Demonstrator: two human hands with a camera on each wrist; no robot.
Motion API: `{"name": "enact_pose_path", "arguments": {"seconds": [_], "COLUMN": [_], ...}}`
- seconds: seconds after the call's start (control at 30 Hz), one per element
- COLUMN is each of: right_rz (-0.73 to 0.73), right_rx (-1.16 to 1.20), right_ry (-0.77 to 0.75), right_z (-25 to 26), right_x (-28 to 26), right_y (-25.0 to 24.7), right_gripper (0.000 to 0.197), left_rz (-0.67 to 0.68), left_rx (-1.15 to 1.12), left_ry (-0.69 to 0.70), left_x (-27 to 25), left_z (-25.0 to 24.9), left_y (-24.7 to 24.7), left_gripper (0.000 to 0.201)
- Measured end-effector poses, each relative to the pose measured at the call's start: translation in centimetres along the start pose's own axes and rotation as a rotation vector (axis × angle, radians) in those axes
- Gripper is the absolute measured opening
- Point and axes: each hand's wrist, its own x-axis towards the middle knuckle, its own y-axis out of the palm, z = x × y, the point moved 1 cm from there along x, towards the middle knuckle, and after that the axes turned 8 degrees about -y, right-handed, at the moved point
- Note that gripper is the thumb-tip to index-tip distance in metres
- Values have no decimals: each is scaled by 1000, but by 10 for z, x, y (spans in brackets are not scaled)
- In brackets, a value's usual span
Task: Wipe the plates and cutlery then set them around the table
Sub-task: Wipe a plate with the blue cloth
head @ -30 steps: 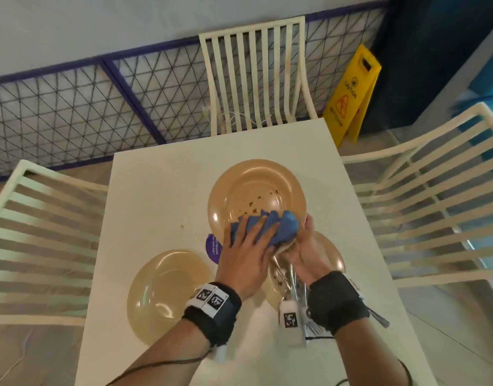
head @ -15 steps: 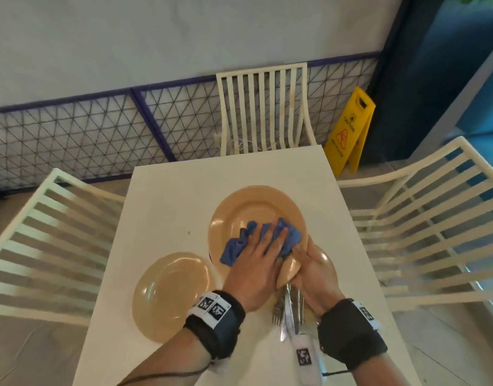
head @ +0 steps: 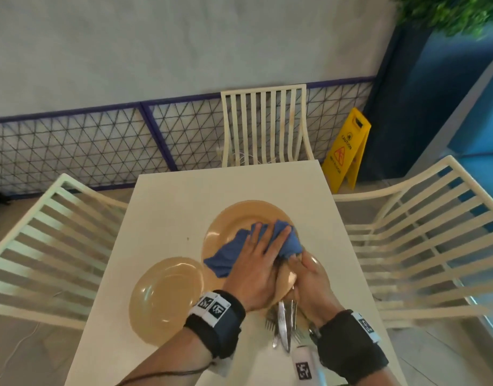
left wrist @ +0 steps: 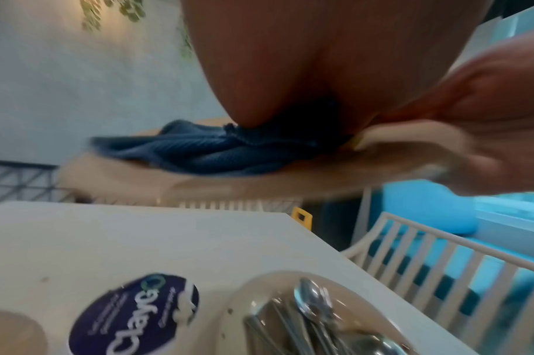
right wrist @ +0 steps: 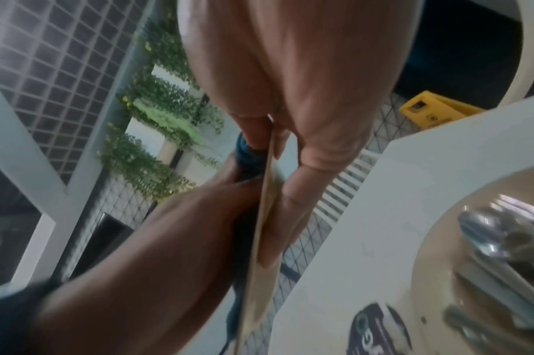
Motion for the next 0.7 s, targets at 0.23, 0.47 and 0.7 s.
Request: {"name": "enact_pose_path", "arguments": {"seconds": [0.23,0.47,0.7], "right_rz": [38,49,59], "right_rx": [132,-36,12], "right_ry": [-24,-61,-99], "right_z": [24,8,50], "right_x": [-13,-8,-19], "right_y": [-29,1,-29], "right_gripper": [31,37,34], "left_rz": [-37,-57,-67], "left_rx": [351,35,341], "left_ry": [86,-129,147], "left_x": [-36,6,-36], "left_z": [59,2,36], "left_y": [2,-12,14], "left_gripper": [68,60,72]}}
